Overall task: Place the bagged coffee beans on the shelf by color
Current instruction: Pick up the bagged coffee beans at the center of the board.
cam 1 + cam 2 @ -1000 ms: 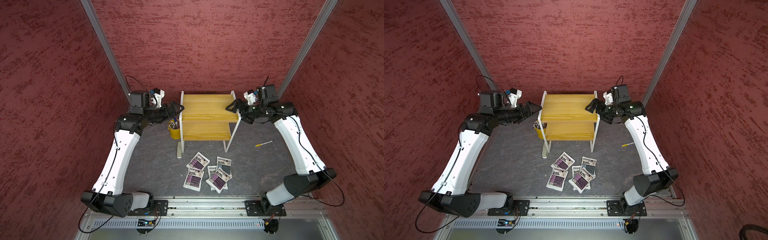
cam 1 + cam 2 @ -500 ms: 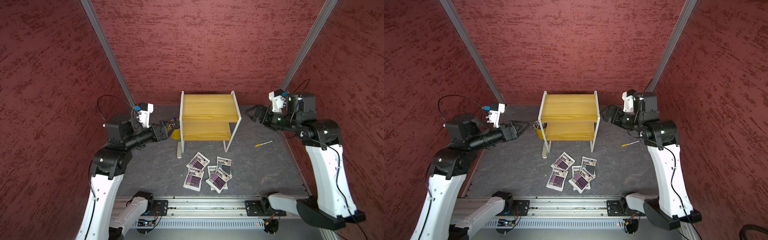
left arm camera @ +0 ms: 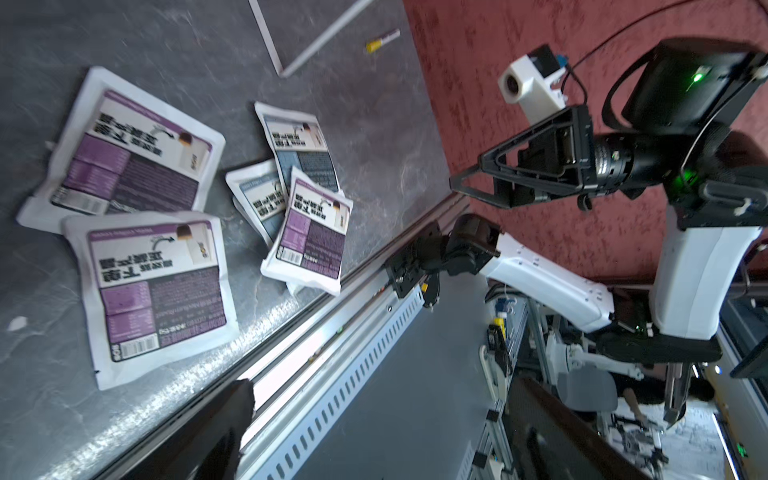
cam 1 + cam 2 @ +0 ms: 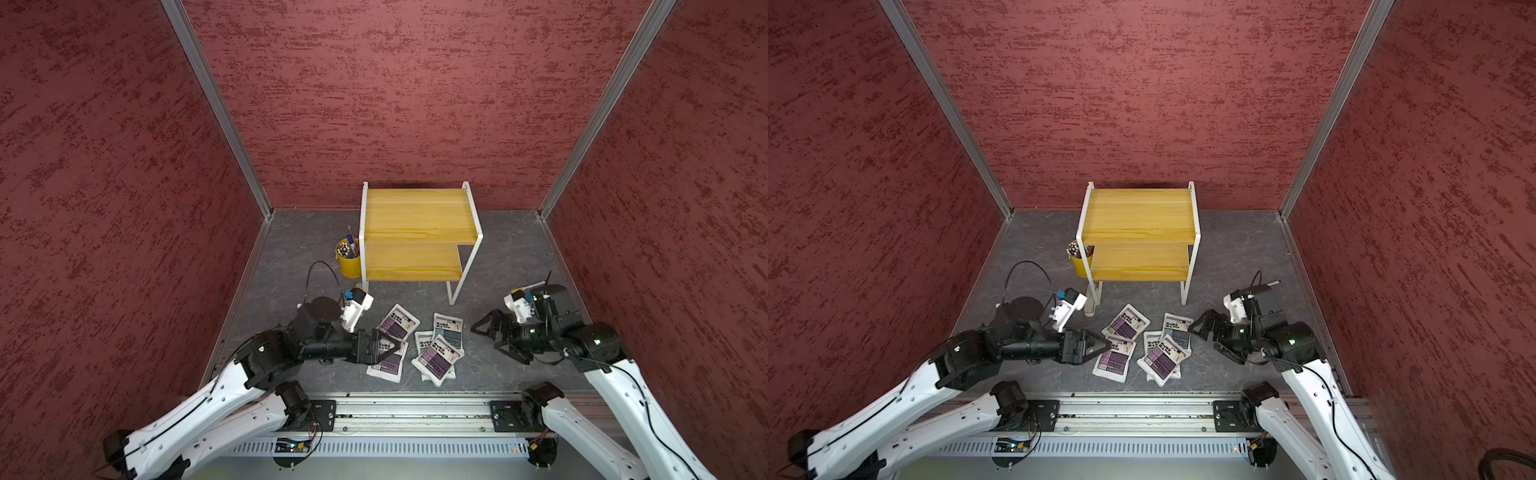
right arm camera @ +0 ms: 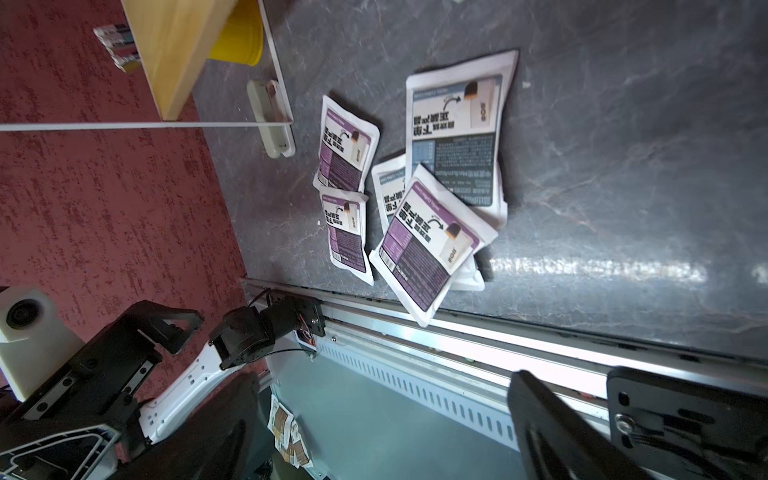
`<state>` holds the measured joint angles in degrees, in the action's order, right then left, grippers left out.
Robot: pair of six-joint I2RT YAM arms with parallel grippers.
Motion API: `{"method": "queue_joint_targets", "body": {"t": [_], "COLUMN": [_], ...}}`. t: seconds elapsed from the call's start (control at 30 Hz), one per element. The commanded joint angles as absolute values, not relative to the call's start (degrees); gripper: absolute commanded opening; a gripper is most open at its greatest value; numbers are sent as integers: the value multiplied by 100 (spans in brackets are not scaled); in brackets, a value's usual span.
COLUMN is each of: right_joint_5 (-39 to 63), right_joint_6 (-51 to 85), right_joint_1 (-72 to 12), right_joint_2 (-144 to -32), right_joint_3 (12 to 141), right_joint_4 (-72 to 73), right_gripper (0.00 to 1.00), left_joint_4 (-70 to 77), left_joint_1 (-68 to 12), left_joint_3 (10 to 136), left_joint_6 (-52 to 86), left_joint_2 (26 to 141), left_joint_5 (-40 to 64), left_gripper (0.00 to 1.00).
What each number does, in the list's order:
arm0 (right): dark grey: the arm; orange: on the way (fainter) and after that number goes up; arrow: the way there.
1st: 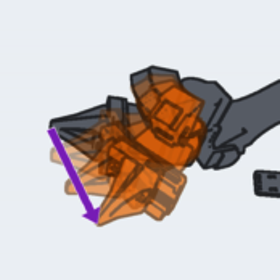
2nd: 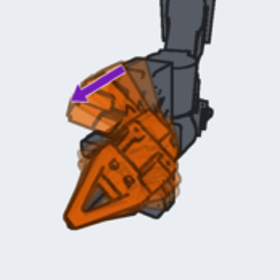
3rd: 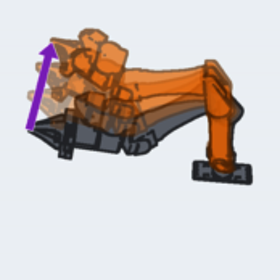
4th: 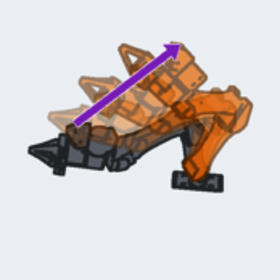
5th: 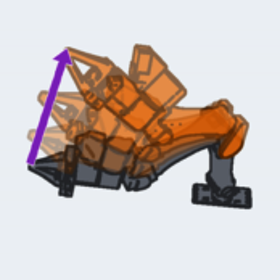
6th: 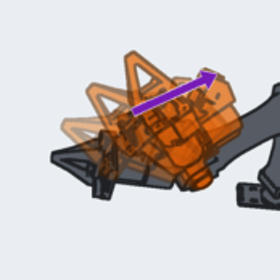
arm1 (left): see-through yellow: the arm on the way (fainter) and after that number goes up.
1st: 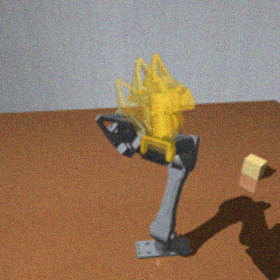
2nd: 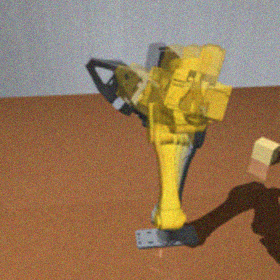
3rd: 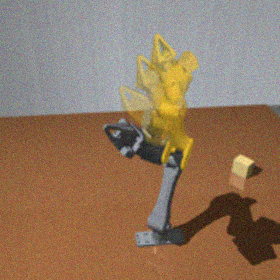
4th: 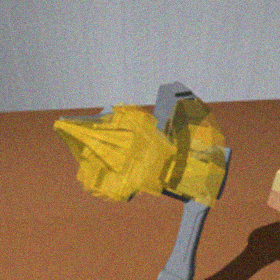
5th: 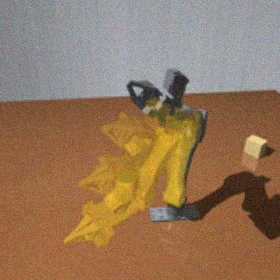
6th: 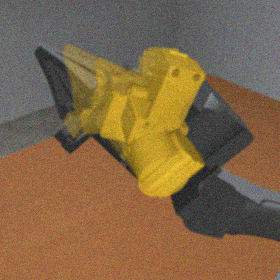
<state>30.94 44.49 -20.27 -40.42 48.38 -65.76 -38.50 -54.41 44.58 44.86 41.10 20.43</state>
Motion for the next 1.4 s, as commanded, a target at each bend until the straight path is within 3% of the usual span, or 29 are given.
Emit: {"method": "queue_joint_targets", "body": {"t": [0.0,0.2,0.47,1.37], "right_joint_5": [3031,2585,2060,1811], "right_joint_6": [5210,6021,6853,6986], "right_joint_1": [-2480,-3519,-4601,-4720], "right_joint_2": [-3728,-3791,-4640,-5861], "right_joint_3": [4352,3603,2974,2563], "right_joint_4": [-6054,-5345,-3854,-2306], "right_gripper": [96,93,84,61], "left_joint_4": [-2716,-2012,-1692,-1119], "left_joint_1": [-6176,-6549,-5996,-5748], "left_joint_3": [4165,4088,4157,4601], "left_joint_6": [4973,5149,5063,4921], "left_joint_2": [4636,5846,6824,8403], "left_joint_5": [1296,1363,2001,2905], "left_gripper": [100,100,99,99]}}
